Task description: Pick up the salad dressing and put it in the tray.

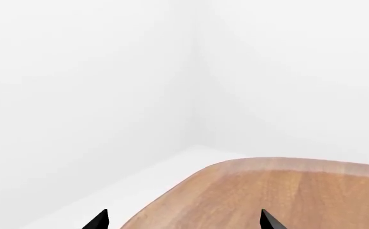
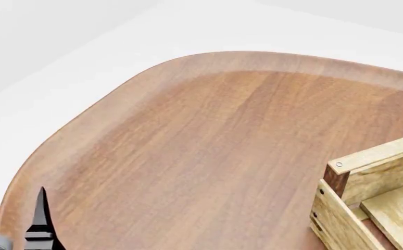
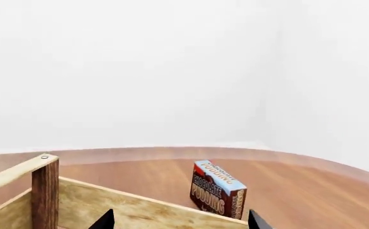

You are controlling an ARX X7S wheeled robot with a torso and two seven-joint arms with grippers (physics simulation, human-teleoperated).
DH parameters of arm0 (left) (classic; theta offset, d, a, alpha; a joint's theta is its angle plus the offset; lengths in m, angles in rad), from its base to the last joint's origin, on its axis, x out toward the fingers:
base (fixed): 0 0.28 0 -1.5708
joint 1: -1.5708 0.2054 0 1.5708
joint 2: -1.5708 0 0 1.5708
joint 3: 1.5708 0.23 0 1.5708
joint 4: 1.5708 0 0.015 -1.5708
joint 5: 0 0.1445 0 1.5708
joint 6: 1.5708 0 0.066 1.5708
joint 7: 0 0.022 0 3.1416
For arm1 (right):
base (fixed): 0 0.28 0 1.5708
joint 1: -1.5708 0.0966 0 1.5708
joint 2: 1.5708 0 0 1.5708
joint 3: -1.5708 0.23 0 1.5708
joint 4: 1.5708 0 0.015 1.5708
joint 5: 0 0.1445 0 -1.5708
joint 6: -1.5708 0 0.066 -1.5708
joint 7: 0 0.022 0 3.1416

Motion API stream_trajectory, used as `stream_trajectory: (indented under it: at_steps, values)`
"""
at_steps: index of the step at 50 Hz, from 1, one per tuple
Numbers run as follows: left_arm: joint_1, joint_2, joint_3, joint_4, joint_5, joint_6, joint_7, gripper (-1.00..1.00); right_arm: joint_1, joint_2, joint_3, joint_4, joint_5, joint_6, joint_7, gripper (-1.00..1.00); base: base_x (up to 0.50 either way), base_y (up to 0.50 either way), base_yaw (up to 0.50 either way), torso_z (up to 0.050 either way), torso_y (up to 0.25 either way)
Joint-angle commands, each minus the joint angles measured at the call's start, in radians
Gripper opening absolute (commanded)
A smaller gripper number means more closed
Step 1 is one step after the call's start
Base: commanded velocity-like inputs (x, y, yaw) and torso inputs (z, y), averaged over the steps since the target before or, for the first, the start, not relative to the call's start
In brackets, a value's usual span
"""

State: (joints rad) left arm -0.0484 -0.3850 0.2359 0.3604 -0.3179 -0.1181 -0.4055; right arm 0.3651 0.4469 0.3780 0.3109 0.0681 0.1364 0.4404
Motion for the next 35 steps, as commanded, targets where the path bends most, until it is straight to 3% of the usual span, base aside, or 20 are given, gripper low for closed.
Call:
stream_trajectory:
  at_steps: [1,18,35]
  values:
    - [0.002,-0.002,-0.029,0.018,-0.023,0.024,-0.008,1.00,-0.151,-0.026,0.027,-0.446,0.018,0.117,0.005,1.00,0.00,0.00,0.00,0.000,0.000]
    - [0.068,-0.004,-0.200,0.172,-0.001,0.304,-0.057,1.00,-0.286,-0.104,0.051,-0.923,0.023,0.105,0.050,1.00,0.00,0.00,0.00,0.000,0.000]
    - [0.175,0.051,-0.300,0.278,0.146,0.670,-0.066,1.00,-0.443,-0.200,0.085,-1.144,-0.064,-0.232,0.121,1.00,0.00,0.00,0.00,0.000,0.000]
